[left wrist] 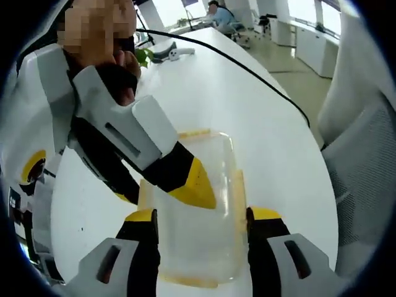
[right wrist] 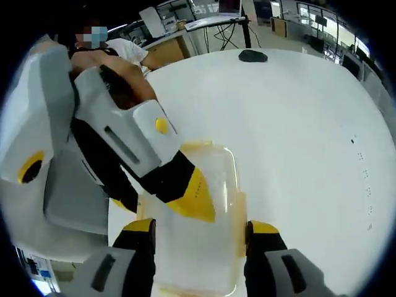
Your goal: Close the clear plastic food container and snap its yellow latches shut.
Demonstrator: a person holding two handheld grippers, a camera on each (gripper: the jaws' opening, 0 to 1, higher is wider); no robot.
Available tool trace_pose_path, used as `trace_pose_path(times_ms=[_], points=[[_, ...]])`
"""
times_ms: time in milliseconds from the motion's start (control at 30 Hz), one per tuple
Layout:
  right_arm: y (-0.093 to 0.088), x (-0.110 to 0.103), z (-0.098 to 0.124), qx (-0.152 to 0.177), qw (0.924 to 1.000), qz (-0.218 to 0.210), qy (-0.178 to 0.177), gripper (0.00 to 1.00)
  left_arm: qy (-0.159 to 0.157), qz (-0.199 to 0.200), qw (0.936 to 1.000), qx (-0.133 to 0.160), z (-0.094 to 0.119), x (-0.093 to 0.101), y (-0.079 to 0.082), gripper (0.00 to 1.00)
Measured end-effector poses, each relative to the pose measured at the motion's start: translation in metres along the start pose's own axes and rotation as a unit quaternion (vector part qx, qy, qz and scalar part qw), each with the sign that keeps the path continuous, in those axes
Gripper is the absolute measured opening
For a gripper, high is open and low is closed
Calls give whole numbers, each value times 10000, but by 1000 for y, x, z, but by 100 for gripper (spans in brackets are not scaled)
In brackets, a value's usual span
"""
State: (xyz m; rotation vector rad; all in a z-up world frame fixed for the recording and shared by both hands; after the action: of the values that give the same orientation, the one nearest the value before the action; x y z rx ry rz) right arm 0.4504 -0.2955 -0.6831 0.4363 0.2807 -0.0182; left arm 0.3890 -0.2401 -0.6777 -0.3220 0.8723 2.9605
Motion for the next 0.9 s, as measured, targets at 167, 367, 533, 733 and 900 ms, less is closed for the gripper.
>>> trace_pose_path(times_ms=[167,367,533,733,900], points=[[3,1,-3,-163,9997,21,188,56,36,85,10000,21,0,0,0,54],[-1,-2,-4,-519,9970,-222,527,54,19,117,9999,-47,-1,2,1,53],[2,1,-5,-383,9982,-130,433,54,107,70,9999,-58,-2,1,1,53],[2,-3,-5,-231,9995,-29,205,56,456,-63,9989,-127,-6,7,0,52],[1,-2,-4,-201,9997,-38,105,56,627,-83,9980,29,-8,10,-3,50]])
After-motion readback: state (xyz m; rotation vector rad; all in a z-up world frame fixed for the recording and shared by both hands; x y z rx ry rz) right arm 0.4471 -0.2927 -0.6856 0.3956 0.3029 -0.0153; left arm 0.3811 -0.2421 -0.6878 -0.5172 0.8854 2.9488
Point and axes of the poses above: the point that each gripper's makers call its tool centre point, and the gripper's own axes: z roughly backward along the fingers, x roughly to its right, y roughly out of its top, the point moved 7 cm from there along z, roughly backward along the fingers, and after that the axes turned 5 degrees about z, right-handed, at the moved point
